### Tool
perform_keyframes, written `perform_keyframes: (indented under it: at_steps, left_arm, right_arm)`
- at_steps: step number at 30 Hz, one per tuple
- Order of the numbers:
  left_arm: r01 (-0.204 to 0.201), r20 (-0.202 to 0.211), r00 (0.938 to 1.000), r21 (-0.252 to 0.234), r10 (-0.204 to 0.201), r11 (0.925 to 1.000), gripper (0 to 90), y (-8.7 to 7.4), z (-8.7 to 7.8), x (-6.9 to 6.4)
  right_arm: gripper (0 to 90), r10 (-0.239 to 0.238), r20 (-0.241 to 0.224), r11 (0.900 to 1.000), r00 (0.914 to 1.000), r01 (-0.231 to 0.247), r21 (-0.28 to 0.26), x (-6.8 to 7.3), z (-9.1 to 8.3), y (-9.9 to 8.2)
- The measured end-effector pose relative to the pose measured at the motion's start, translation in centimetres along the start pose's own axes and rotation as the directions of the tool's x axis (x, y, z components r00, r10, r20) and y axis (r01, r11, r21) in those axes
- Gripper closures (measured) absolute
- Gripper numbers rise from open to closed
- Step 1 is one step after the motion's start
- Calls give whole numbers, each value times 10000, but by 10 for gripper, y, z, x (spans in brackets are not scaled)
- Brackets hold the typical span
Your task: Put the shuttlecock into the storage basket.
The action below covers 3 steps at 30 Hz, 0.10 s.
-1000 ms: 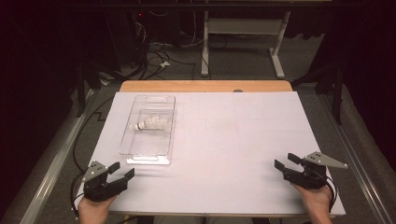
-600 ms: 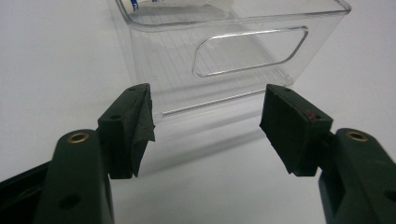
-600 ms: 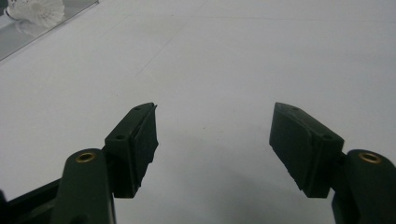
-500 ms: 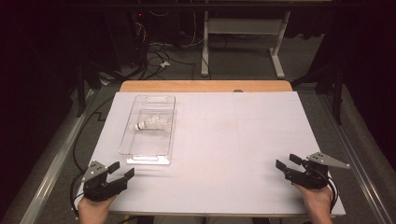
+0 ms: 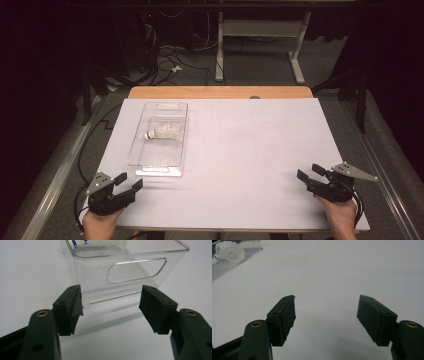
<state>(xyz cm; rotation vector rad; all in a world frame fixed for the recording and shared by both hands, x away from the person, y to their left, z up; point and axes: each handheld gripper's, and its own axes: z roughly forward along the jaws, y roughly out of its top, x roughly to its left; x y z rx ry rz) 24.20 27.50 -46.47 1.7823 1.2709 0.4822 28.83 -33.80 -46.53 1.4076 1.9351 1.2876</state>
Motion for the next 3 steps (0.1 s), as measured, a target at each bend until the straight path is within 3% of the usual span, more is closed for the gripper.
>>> perform_keyframes:
  at_steps: [3]
  left_arm:
    - [-8, 2, 10000, -6, 8, 10000, 353, 0, 0, 0]
  right_arm:
    - [315, -27, -4, 10000, 10000, 27, -3, 0, 1, 0]
